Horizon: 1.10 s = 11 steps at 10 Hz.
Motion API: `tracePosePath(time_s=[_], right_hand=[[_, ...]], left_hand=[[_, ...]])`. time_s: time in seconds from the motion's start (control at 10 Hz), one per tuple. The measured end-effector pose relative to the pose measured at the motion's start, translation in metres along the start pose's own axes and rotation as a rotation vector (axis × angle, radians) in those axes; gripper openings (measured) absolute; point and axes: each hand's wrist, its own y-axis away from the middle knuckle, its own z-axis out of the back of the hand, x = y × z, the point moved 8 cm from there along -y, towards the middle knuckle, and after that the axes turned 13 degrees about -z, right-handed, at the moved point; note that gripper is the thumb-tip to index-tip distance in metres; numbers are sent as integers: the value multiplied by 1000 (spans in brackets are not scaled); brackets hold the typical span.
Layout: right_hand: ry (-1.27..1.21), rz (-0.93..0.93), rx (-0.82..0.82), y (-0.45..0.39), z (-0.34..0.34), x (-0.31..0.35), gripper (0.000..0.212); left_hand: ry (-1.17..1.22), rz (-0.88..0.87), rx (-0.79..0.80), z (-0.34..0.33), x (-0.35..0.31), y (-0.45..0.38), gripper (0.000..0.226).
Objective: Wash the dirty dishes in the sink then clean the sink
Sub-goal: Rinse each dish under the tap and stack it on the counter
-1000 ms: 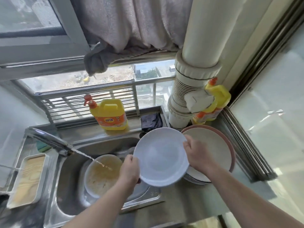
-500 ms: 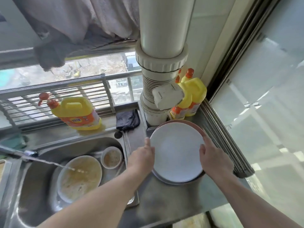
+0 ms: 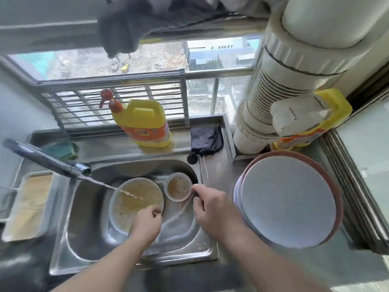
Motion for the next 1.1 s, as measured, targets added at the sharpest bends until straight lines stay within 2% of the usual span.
tracePosePath(time_s=[0.1, 0.2, 0.3, 0.4, 0.5, 0.6, 0.7, 0.8, 0.9, 1.0, 1.1], right_hand=[[124, -47, 247, -26, -97, 18, 26], [244, -151, 404, -50, -180, 17, 21], [471, -178, 559, -69, -254, 2, 33], [661, -156, 574, -92, -292, -9, 39], [738, -151, 502, -109, -306, -12, 45], [833, -141, 472, -116, -318, -16, 49], [726, -316, 485, -117, -317, -22, 45], [701, -286, 558, -119, -325, -23, 44], [179, -669, 429, -118, -299, -29, 39], [8, -774, 466, -109, -285, -22, 34], [-203, -951, 500, -98, -264, -20, 33]], left_hand=[[16, 217, -69, 35, 81, -13, 27], [-27, 342, -58, 58, 139, -30, 34], [-49, 407, 47, 55, 174, -49, 40], [15, 423, 62, 51, 184, -64, 46], [5, 421, 40, 54, 188, -76, 53], [37, 450, 5, 58, 198, -76, 45], [81, 442, 8, 57, 206, -74, 41], [85, 410, 18, 62, 206, -76, 44], [147, 392, -32, 67, 201, -73, 42], [299, 458, -46, 65, 198, -61, 36], [525, 622, 16, 58, 185, -40, 26]])
